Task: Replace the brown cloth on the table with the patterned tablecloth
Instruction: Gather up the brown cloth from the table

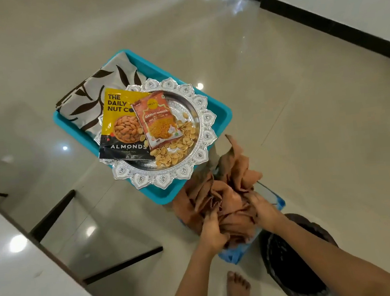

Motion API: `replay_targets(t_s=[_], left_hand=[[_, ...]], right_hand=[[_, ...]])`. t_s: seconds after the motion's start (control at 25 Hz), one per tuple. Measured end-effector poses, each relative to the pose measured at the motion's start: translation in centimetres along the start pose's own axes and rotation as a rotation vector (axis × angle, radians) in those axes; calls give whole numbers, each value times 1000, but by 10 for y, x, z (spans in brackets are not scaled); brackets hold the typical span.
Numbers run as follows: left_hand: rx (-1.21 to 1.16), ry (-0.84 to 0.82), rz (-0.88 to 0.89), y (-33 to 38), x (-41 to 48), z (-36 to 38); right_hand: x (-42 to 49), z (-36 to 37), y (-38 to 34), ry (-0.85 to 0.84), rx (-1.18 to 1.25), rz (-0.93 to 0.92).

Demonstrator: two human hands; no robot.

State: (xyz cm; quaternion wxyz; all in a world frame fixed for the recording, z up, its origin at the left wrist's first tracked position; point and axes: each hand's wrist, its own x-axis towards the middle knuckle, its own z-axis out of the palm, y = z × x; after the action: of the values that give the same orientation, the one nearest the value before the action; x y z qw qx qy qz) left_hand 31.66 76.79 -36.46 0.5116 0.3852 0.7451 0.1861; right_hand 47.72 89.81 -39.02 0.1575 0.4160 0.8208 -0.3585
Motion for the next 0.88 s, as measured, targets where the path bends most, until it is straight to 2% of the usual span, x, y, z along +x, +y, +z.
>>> replay_targets(t_s=[0.16, 0.32, 0.64, 0.88], left_hand=[[-40, 7, -63, 12, -9, 0], [-99, 59, -41, 35, -31, -27], [-210, 189, 92, 87, -136, -129], [-173, 341, 93, 70, -196, -230]], right_hand=[[0, -6, -28, -22, 56, -9], [-13, -22, -60, 57, 116, -13], [-86, -73, -185, 287, 148, -45], [-110, -92, -299, 433, 167, -192]])
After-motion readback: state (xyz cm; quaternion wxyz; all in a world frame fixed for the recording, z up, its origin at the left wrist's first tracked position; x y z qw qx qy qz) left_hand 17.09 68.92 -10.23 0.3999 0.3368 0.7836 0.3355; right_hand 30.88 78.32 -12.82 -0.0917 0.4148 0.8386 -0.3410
